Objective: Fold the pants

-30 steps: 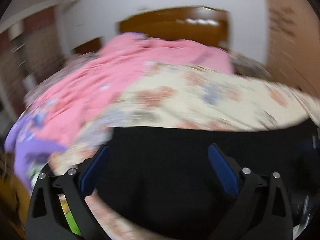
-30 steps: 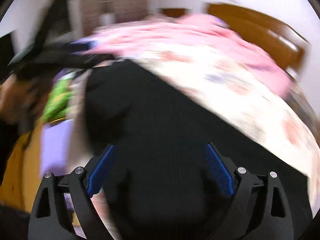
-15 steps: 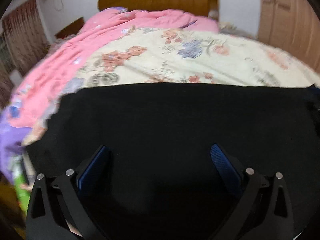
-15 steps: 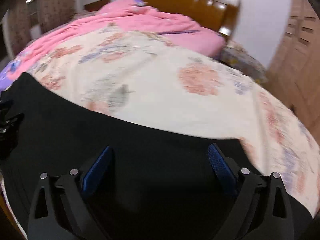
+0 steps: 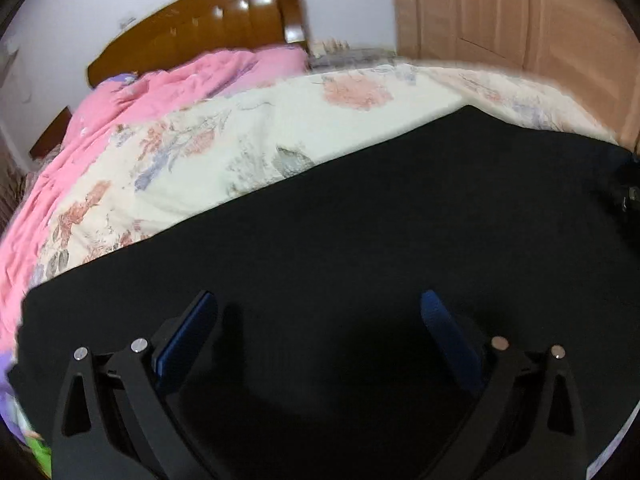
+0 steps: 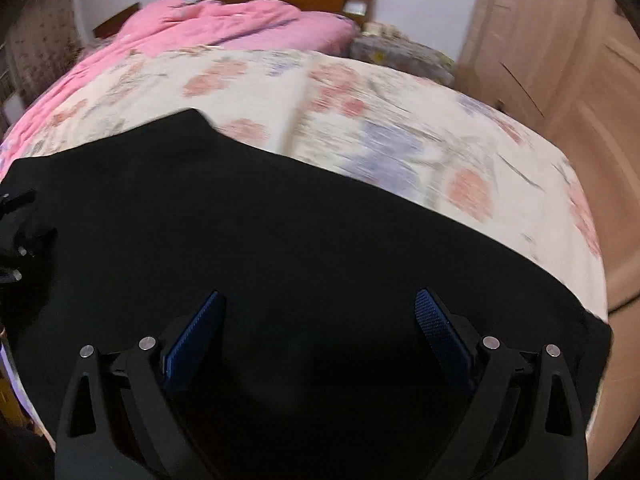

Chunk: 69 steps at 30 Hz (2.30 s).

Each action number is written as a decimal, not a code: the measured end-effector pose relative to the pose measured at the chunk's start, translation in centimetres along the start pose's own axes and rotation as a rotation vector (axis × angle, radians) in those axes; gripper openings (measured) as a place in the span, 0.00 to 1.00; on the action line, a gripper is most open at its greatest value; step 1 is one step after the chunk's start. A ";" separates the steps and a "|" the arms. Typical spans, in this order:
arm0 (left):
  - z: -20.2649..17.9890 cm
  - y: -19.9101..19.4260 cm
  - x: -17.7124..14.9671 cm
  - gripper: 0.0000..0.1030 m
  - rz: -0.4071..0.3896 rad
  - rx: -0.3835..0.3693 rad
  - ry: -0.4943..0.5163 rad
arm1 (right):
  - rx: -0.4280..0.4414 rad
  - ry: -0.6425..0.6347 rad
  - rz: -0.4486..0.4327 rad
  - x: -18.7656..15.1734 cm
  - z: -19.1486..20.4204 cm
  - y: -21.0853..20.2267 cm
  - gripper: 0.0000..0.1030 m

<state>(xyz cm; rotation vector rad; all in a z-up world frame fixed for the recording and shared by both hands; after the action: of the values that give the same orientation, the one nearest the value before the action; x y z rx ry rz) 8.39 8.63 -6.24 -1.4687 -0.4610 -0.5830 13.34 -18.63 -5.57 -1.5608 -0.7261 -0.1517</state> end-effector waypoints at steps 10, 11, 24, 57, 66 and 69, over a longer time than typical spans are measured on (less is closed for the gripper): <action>-8.3 -3.7 3.1 0.98 -0.070 -0.105 0.125 | -0.019 0.063 -0.081 -5.7 -2.3 -5.9 0.90; -10.8 -3.2 3.7 0.98 -0.083 -0.109 0.186 | -0.007 0.064 -0.084 -6.3 -2.2 -6.2 0.90; -14.7 4.0 5.8 0.99 0.014 -0.206 0.199 | 0.055 -0.018 -0.098 -11.3 -2.5 -6.8 0.90; -1.8 -3.0 3.8 0.98 -0.112 -0.135 0.013 | -0.082 0.091 -0.099 3.9 1.5 -4.1 0.96; 19.4 -2.7 -1.6 0.98 0.001 0.129 -0.290 | 0.406 -0.457 -0.165 12.0 28.7 -0.7 0.95; 22.6 -1.5 -3.1 0.98 0.051 0.186 -0.326 | 0.470 -0.502 -0.130 13.7 32.7 1.0 0.95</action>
<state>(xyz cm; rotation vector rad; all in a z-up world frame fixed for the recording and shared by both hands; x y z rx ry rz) 6.45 31.44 -5.61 -1.3960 -0.7109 -0.2513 14.04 16.79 -4.34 -1.1016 -1.1632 0.3099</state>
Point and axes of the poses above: each gripper's, at about its wrist camera, not at the fingertips, and y roughly the way its jaws point, z to its left, x to its top, the point moved 1 cm from there along y, roughly the way its jaws point, and after that the axes turned 7 degrees about -y, right-handed, at the moved point
